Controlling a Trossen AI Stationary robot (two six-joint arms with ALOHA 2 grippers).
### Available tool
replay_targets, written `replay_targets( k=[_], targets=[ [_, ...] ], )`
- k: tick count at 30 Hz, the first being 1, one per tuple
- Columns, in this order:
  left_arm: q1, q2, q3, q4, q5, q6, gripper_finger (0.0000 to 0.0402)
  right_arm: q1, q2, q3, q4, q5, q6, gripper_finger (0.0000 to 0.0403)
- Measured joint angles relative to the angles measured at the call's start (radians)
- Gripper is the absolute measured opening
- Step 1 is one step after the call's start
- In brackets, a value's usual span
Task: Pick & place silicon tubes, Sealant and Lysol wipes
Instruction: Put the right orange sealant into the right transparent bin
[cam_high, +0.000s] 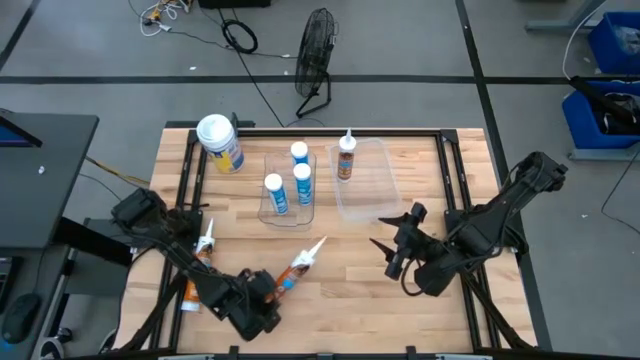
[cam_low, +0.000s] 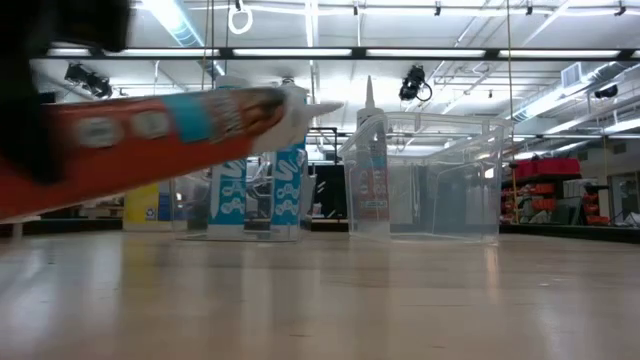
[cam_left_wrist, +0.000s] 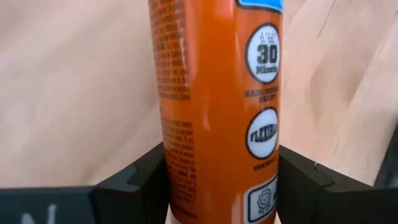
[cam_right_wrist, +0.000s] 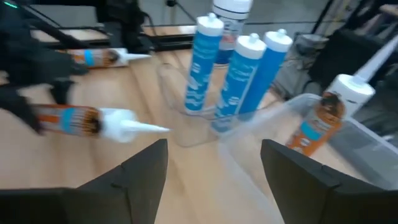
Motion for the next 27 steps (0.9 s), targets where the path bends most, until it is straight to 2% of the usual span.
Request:
replay_targets(
  k=[8, 16, 23, 27],
  targets=[
    [0.086, -0.003, 0.000, 0.159, -0.101, 0.305, 0.0218, -0.002, 0.000, 0.105, -0.002, -0.183, -0.038, 0.0243],
    [0.168, -0.005, 0.001, 0.423, -0.207, 0.693, 0.0218, -0.039, 0.000, 0.268, -0.081, -0.430, 0.056, 0.0233],
    [0.210, -0.005, 0.001, 0.575, -0.281, 0.960, 0.0218, -0.072, 0.000, 0.438, -0.337, -0.455, 0.178, 0.0233],
    [0.238, -0.005, 0.001, 0.628, -0.302, 1.027, 0.0218, -0.100, -0.001, 0.485, -0.369, -0.537, 0.191, 0.0233]
  ],
)
